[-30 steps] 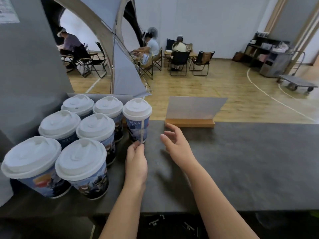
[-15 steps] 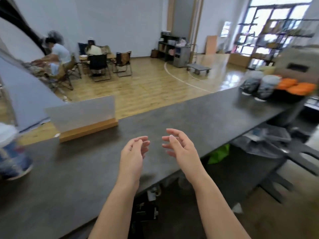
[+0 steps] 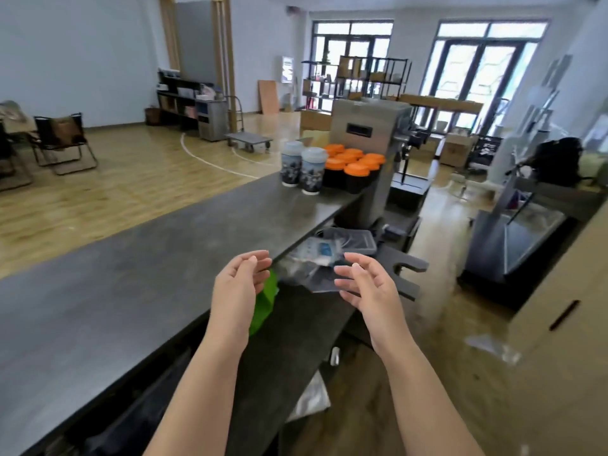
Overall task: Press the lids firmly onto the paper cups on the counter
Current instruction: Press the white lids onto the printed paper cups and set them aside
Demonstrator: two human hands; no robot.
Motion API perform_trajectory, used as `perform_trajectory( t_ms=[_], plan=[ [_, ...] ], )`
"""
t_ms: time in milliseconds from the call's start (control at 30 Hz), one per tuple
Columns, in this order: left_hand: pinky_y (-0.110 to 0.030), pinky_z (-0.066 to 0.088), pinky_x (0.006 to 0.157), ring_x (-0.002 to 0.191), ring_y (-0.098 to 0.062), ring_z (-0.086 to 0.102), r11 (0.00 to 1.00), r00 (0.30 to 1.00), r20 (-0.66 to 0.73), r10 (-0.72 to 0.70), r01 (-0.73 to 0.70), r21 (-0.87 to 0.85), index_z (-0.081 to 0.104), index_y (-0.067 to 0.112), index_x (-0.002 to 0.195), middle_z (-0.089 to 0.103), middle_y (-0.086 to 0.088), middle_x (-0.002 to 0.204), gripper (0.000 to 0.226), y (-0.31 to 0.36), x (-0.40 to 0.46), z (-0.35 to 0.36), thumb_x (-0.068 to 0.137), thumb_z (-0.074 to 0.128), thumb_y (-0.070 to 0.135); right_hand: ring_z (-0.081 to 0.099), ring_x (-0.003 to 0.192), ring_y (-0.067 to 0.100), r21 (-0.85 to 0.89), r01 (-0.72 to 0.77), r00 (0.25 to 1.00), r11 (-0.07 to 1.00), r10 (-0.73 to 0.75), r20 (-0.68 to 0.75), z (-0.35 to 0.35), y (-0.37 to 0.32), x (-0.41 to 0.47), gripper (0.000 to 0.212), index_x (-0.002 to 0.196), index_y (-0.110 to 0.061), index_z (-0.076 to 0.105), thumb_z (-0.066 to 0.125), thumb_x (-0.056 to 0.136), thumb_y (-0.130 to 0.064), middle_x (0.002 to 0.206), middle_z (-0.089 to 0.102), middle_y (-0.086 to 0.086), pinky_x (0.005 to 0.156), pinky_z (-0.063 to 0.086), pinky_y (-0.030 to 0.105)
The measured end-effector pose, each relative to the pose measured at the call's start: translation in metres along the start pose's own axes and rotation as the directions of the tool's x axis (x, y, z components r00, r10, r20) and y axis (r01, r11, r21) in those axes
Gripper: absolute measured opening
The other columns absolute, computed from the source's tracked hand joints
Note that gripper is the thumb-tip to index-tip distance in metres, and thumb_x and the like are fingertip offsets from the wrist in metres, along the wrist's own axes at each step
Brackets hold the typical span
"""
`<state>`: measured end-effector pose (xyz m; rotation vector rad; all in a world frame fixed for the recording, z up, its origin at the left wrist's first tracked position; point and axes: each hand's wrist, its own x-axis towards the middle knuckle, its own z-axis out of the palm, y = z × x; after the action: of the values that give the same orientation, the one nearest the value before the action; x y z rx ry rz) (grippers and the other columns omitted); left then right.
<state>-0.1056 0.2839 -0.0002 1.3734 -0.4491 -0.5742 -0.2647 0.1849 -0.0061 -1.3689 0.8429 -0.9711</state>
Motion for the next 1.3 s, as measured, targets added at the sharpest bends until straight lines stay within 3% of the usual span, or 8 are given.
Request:
perform_trajectory(
  t_ms=[167,400,700,933,1167,1300],
  plan=[
    [-0.033,0.050,0.097,0.105,-0.015,0.067,0.999,0.999,-0.023,-0.024,0.024,-0.024,0.070,0.021,0.104,0.073,-0.001,0.109,0.032,-0.021,0.023,0.060,0.107,0.038,0.017,0.070,0.094,0.014,-0.020,-0.041,0.999,0.999,0.041,-0.031,-0.050,0.013,0.046,0.023,0.115,-0.027,0.064,0.045,0.105,-0.021,0.104,0.074,-0.001,0.090,0.057,0.032],
    [-0.031,0.049,0.095,0.105,-0.013,0.066,0.999,0.995,-0.085,-0.047,0.049,0.021,0.070,0.023,0.106,0.073,0.003,0.108,0.033,-0.043,0.076,0.106,0.108,0.038,0.020,0.071,0.092,0.013,0.006,-0.070,0.997,0.998,0.070,0.018,-0.061,0.035,0.120,0.023,0.116,-0.024,0.064,0.045,0.105,-0.020,0.102,0.075,-0.002,0.086,0.058,0.028],
    [-0.031,0.049,0.095,0.108,-0.017,0.066,0.998,0.985,-0.170,-0.006,-0.006,-0.070,0.070,0.021,0.107,0.072,0.000,0.110,0.032,-0.061,0.228,0.191,0.107,0.038,0.021,0.070,0.093,0.017,-0.108,0.000,0.992,0.994,0.014,0.125,-0.078,0.047,0.279,0.021,0.115,-0.025,0.064,0.047,0.104,-0.020,0.103,0.074,0.001,0.085,0.057,0.032],
    [-0.031,0.039,0.105,0.120,-0.010,0.055,0.987,0.960,-0.276,-0.036,-0.008,-0.158,0.060,0.026,0.128,0.062,0.008,0.128,0.032,-0.050,0.352,0.256,0.106,0.039,0.035,0.069,0.099,0.009,-0.212,-0.021,0.978,0.977,0.064,0.198,-0.097,0.047,0.402,0.023,0.118,-0.029,0.062,0.047,0.103,-0.023,0.113,0.072,-0.005,0.094,0.055,0.037],
    [-0.031,0.030,0.097,0.120,-0.005,0.043,0.991,0.940,-0.334,-0.064,0.021,-0.131,0.049,0.032,0.140,0.049,0.016,0.131,0.044,-0.042,0.422,0.281,0.101,0.038,0.051,0.059,0.118,-0.001,-0.112,-0.029,0.928,0.993,0.069,0.366,-0.053,0.064,0.483,0.028,0.126,-0.037,0.056,0.048,0.102,-0.026,0.129,0.061,-0.014,0.104,0.050,0.032],
    [-0.034,0.045,0.098,0.115,-0.007,0.056,0.993,0.934,-0.355,-0.042,-0.001,-0.119,0.064,0.034,0.117,0.066,0.012,0.118,0.041,-0.044,0.431,0.297,0.098,0.034,0.055,0.045,0.133,0.000,-0.041,0.031,0.884,0.999,-0.008,0.467,-0.004,0.068,0.528,0.037,0.138,-0.034,0.047,0.050,0.103,-0.021,0.142,0.051,-0.011,0.116,0.038,0.037]
  ],
)
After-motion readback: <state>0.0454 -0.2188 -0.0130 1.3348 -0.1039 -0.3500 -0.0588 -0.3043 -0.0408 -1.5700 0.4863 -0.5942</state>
